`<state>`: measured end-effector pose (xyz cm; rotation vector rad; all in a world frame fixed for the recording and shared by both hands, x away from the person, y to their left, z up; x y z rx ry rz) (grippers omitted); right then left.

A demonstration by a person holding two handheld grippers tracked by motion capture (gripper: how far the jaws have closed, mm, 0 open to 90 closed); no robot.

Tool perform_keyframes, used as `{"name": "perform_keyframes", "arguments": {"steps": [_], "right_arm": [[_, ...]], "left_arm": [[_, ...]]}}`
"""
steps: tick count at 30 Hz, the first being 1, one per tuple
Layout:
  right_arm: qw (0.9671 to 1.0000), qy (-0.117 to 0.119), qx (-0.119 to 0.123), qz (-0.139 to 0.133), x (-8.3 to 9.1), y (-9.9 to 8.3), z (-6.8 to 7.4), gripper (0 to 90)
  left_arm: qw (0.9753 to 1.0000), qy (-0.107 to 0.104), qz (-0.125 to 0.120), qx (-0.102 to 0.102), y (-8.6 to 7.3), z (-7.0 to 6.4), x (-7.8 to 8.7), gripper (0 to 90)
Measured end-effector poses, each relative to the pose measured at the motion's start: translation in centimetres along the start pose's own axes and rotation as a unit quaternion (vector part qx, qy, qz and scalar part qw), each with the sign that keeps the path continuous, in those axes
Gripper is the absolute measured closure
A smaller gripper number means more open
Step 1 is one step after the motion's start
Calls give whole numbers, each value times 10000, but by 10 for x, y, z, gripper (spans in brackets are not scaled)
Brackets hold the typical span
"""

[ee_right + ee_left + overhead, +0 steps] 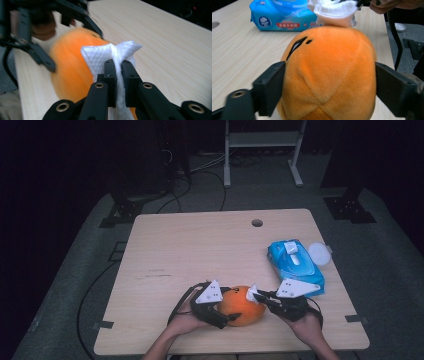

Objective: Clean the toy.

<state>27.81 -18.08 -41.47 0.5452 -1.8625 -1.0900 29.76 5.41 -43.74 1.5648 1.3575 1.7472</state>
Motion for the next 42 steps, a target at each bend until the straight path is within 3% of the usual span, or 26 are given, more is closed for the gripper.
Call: {"name": "perform_keyframes", "arguments": {"steps": [4,6,9,11,14,16,19,20,21,23,26,28,30,32,34,37,42], "right_arm": [[9996,136,184,-143,-2,11,10,828],[9994,130,289,-108,-3,13,11,828],[9998,-6,211,68,-2,1,3,828],[9999,-49,23,145,-1,-9,-4,828],[9996,-79,-146,213,0,-18,-10,828],[9996,-106,-140,221,0,-17,-9,828],[9998,-55,-122,167,-2,-13,-6,828],[9998,-36,-74,166,-3,-11,-5,828],[9999,-29,-25,156,-3,-8,-1,828],[9999,47,47,146,-4,-4,5,828],[9994,306,163,45,-5,4,16,828],[9990,251,359,94,-8,9,20,828],[9992,248,304,99,-8,8,17,827],[9994,75,259,196,-7,1,9,828],[9998,50,33,206,-5,-8,0,828],[9996,11,-86,277,-4,-15,-4,828],[9998,52,69,198,-8,-3,1,828]], "left_arm": [[10000,-10,61,70,-2,5,4,227],[9997,-21,89,214,-6,12,9,232],[9991,-99,82,413,-11,19,12,233],[9981,-157,53,586,-13,24,14,230],[9954,-226,4,936,-11,28,14,128],[9942,-273,-1,1036,-7,28,14,68],[9940,-397,-244,994,-2,23,17,91],[9954,-303,-262,874,-2,21,18,120],[9964,-240,-206,781,-2,21,18,152],[9964,-245,-124,800,-5,23,19,199],[9968,-250,-146,742,-9,26,20,210],[9973,-248,-146,680,-12,27,21,209],[9969,-243,-152,735,-14,29,22,221],[9969,-258,-161,730,-15,30,23,231],[9966,-281,-186,749,-14,30,22,232],[9964,-306,-215,759,-12,27,18,217],[9993,-218,-111,271,-6,12,13,248]]}}
Point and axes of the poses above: each handheld gripper's, and its own axes: x roughly backward along the jaws, y roughly out of its top, z roughly to its left, the point moved 2 cm from there along -x, roughly forward along the jaws, and after that the axes turned 12 degrees about x, right-handed, at the moved point
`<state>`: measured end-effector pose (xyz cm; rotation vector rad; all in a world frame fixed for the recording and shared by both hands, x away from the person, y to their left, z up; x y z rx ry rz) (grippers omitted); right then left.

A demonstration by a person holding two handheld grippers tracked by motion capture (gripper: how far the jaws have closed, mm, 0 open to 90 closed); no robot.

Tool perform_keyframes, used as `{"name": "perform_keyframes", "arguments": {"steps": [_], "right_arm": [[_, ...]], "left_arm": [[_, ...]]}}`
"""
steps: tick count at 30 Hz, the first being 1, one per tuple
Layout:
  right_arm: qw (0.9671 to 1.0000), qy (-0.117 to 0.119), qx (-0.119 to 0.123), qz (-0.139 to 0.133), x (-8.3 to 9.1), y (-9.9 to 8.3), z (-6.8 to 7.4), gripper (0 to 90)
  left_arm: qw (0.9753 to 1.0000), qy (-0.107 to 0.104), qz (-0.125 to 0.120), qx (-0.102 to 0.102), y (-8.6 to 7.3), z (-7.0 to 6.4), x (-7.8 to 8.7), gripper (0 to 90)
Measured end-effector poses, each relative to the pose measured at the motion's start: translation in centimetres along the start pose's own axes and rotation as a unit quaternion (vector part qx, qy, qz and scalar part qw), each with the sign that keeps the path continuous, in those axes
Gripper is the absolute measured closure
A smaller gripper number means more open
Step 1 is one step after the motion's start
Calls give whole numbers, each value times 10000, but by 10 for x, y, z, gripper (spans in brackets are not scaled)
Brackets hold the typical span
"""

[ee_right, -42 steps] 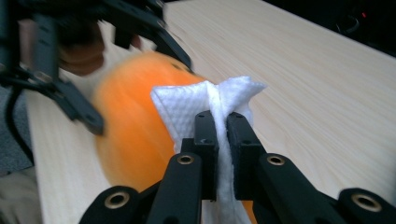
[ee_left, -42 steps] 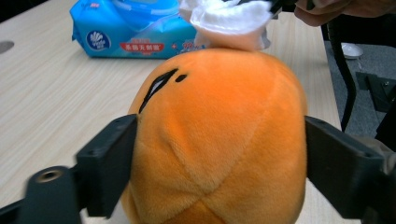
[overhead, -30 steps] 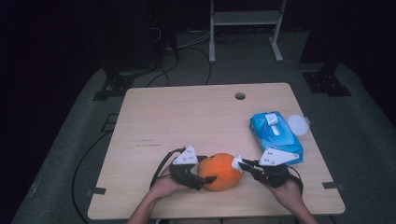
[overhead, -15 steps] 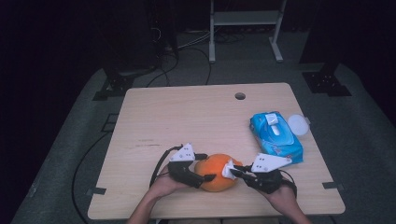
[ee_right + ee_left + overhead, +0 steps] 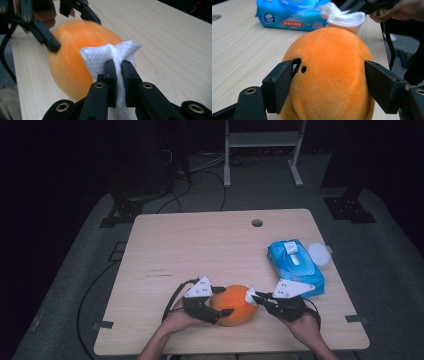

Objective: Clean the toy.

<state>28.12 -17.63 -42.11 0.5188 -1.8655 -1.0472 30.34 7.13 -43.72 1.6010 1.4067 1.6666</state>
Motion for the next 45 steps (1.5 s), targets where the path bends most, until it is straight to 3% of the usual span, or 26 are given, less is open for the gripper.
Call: {"name": "perform_keyframes", "arguments": {"steps": [2,3,5,7,10,13,16,19,21,24,28,31,40,42,45], "right_arm": [[10000,28,25,-52,-2,6,1,828],[10000,43,47,-45,-2,7,1,828],[10000,47,47,-26,-3,4,2,828],[10000,51,30,-11,-1,0,3,828],[9997,224,-28,9,4,-4,6,828],[9996,261,5,72,7,-6,8,828],[9997,239,-3,-29,9,0,7,828],[9994,243,50,-256,8,14,7,828],[9991,196,136,-337,5,22,7,828],[9991,201,43,-380,0,22,0,828],[9998,84,-160,98,-11,-5,-13,828],[9991,131,-359,184,-11,-18,-14,828],[9993,186,65,-320,-4,20,5,828],[9994,155,121,-296,-5,22,6,828],[9997,156,1,-176,-9,13,1,828]], "left_arm": [[9999,29,41,-166,1,-5,-1,248],[9999,38,21,-139,1,-5,-1,242],[10000,4,-14,49,2,-2,2,179],[9994,42,110,334,3,3,2,98],[9980,-116,352,503,1,4,-3,82],[9992,-119,304,247,2,-1,-2,220],[9999,-39,151,7,8,-7,-1,346],[9998,-57,114,-144,12,-11,0,386],[9996,60,38,-276,15,-12,5,395],[9998,85,-29,-158,13,-3,14,408],[9998,148,40,85,7,6,18,399],[9997,165,34,200,8,7,17,394],[9969,496,39,607,18,4,6,377],[9964,529,19,660,19,3,3,320],[9979,399,-19,511,18,1,0,189]]}}
Point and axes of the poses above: each handheld gripper's, and its own axes: x roughly backward along the jaws, y roughly out of its top, z roughly to its left, the point moved 2 cm from there along -x, roughly forward along the jaws, and after that the axes turned 12 degrees about x, right-handed, at the moved point
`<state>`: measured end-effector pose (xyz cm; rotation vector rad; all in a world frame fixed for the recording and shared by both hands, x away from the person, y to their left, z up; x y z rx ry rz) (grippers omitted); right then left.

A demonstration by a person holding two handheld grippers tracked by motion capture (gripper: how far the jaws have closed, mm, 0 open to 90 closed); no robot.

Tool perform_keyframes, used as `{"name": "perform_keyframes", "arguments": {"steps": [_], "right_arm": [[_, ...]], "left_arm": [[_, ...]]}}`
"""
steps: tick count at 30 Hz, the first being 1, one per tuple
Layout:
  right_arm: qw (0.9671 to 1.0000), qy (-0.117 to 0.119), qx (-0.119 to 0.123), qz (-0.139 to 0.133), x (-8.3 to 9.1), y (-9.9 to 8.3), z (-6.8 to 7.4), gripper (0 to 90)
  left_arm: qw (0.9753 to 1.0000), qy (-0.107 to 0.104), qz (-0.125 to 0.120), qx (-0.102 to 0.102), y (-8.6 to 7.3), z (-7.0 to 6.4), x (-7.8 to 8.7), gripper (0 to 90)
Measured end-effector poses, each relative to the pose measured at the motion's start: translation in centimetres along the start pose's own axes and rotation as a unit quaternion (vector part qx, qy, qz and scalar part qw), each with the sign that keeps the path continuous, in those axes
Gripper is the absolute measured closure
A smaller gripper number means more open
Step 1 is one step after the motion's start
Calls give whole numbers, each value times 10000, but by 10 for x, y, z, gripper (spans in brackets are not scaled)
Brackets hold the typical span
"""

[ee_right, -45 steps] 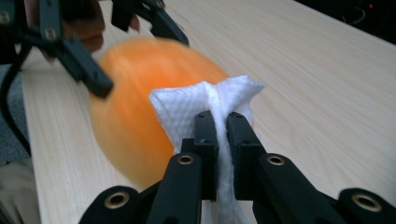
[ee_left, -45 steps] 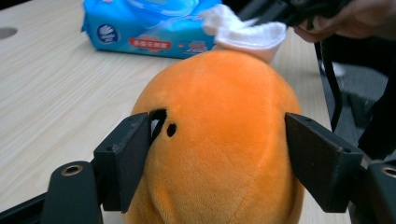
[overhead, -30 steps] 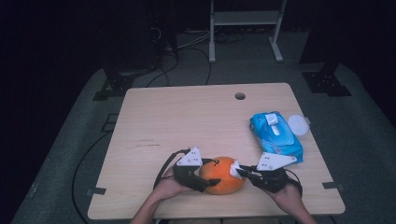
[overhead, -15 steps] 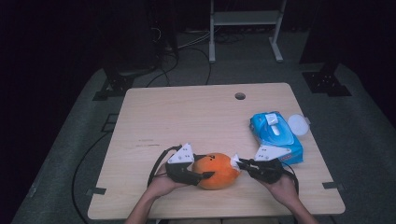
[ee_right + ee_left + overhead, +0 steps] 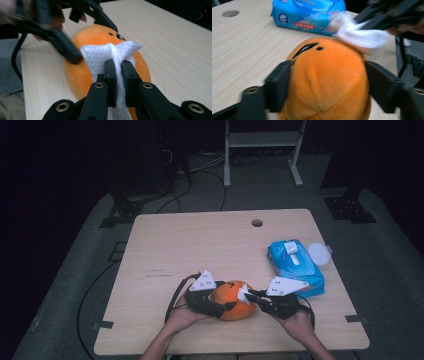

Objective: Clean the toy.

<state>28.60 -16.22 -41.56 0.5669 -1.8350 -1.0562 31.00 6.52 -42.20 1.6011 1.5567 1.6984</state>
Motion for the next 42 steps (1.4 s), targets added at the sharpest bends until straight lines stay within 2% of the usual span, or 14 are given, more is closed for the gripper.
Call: {"name": "perform_keyframes", "arguments": {"steps": [2,3,9,12,15,18,26,30,33,35,37,38,40,42], "right_arm": [[10000,-8,-66,14,-1,-4,-2,828],[9999,-88,-133,55,-1,-10,-6,828],[9991,-246,-354,60,3,-20,-19,828],[9989,-285,-368,56,4,-23,-21,828],[9984,-363,-435,49,5,-24,-24,828],[9979,-399,-510,-66,8,-21,-26,829],[9982,-340,-100,-489,9,17,-10,829],[9985,-419,-34,-340,5,18,-10,828],[9987,-386,-207,-271,0,4,-16,828],[9984,-410,-258,-297,2,-1,-18,828],[9980,-490,-251,-296,4,-5,-21,828],[9979,-501,-284,-296,6,-7,-22,828],[9978,-518,-297,-285,8,-10,-24,828],[9978,-500,-334,-295,9,-12,-24,828]], "left_arm": [[10000,-46,-23,-74,-1,1,0,114],[9998,-24,26,-220,-3,4,1,93],[9998,-115,127,-75,-9,15,-7,55],[9999,-155,19,41,-9,16,-15,44],[9997,-24,-237,9,-8,11,-13,201],[9997,92,-142,180,-2,7,-10,323],[9983,475,-62,345,8,-6,-5,339],[9962,690,-27,524,6,-11,-9,299],[9967,629,-50,520,4,-16,-12,228],[9978,443,-100,475,5,-16,-11,205],[9989,270,-195,326,3,-13,-9,200],[9990,286,-273,198,2,-11,-9,196],[9989,225,-367,170,1,-4,-10,143],[9993,198,-307,33,1,0,-13,93]]}}
Point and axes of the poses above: each handheld gripper's, and its own axes: x roughly backward along the jaws, y roughly out of its top, z roughly to its left, the point moved 2 cm from there along -x, roughly forward along the jaws, and after that the axes turned 12 degrees about x, right-handed, at the moved point
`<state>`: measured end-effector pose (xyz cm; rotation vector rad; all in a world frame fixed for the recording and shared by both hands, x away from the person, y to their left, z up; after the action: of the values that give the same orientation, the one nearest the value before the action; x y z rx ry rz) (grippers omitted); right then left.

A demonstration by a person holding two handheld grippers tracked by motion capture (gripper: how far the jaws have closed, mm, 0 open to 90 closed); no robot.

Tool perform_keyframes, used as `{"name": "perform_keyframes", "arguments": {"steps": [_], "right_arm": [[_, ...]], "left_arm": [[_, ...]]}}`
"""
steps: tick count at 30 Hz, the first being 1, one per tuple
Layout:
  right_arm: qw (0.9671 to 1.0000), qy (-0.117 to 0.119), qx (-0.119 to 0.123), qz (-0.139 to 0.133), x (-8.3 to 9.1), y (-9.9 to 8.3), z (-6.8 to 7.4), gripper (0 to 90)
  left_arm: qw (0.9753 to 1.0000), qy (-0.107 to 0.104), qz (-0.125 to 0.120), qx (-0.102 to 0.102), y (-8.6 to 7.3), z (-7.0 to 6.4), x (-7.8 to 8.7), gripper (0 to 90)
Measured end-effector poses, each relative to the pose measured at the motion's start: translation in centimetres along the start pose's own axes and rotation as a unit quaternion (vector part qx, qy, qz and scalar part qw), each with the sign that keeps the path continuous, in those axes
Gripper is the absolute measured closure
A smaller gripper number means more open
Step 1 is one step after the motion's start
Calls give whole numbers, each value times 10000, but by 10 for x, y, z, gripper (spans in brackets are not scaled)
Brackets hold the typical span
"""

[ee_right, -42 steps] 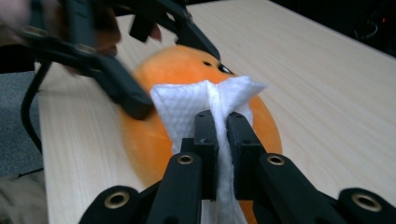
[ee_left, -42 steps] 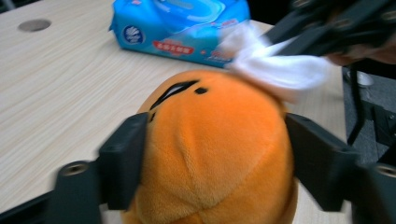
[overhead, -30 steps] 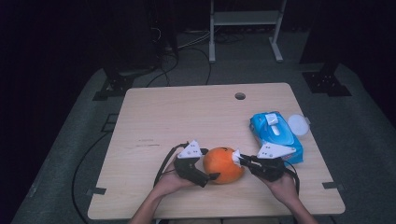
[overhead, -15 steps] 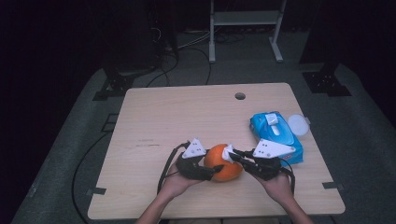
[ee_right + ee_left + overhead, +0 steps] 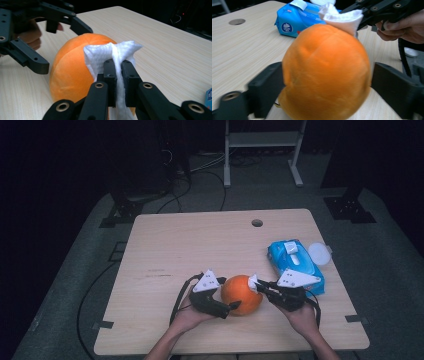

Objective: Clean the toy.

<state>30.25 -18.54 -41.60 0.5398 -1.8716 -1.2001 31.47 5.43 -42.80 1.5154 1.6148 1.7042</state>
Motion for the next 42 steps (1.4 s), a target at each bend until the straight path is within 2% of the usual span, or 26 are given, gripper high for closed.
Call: {"name": "perform_keyframes", "arguments": {"steps": [2,3,4,6,7,9,10,11,12,15,16,17,19,20,23,26,28,30,33,36,39,42], "right_arm": [[10000,13,18,-1,0,0,0,828],[10000,9,30,6,0,0,0,828],[10000,3,37,8,0,1,0,828],[10000,4,40,16,-1,1,-1,828],[10000,-28,39,31,-2,0,-3,827],[10000,-71,-22,59,0,-2,-7,828],[9999,-71,-66,56,1,-3,-9,828],[9999,-60,-103,49,1,-5,-11,827],[9999,-46,-123,50,2,-5,-12,827],[10000,2,-79,43,1,-5,-10,828],[10000,35,-47,64,1,-3,-8,828],[10000,42,-23,71,0,-2,-7,828],[10000,3,63,77,2,2,-4,829],[9999,-10,110,53,3,5,-2,830],[9996,-89,254,-89,6,15,5,834],[9988,-58,416,-262,10,28,12,834],[9982,-30,544,-256,10,35,17,834],[9976,-49,648,-232,10,37,18,834],[9983,-60,555,-179,11,34,13,834],[9991,45,418,-48,7,27,9,834],[9992,51,397,24,2,24,12,834],[9988,127,450,-111,1,31,20,834]], "left_arm": [[10000,-23,27,-31,-1,0,-2,84],[9999,-108,81,-14,-2,-1,-5,85],[9998,-87,168,-64,-3,-3,-7,88],[9990,-68,259,-357,-5,-10,-7,126],[9988,-163,286,-364,-5,-10,-4,145],[9989,-317,162,-296,-4,-8,0,190],[9990,-326,96,-279,-3,-6,2,192],[9994,-244,39,-229,-2,-4,1,180],[9997,-170,38,-181,-2,-2,-1,129],[9994,-99,333,21,-4,3,-13,51],[9992,-103,376,103,-5,4,-14,58],[9991,-213,336,171,-6,4,-14,103],[9996,-112,248,16,-6,0,-11,252],[9996,-117,240,21,-6,-2,-10,303],[9997,17,176,-158,-3,-10,-10,358],[9996,75,180,-209,-1,-16,-10,373],[9995,115,170,-234,0,-18,-9,380],[9997,13,131,-190,1,-18,-4,386],[9997,-113,64,-185,3,-16,6,384],[9995,-61,243,-173,0,-13,6,382],[9996,-48,267,-58,-2,-11,3,375],[9996,28,276,-14,-1,-11,-1,363]]}}
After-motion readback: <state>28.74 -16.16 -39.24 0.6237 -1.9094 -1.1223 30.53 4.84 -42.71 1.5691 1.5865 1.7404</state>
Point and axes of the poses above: each handheld gripper's, and its own axes: x roughly backward along the jaws, y roughly out of its top, z roughly to its left, the point moved 2 cm from there along -x, roughly forward along the jaws, and after that the axes turned 12 degrees about x, right-handed, at the moved point
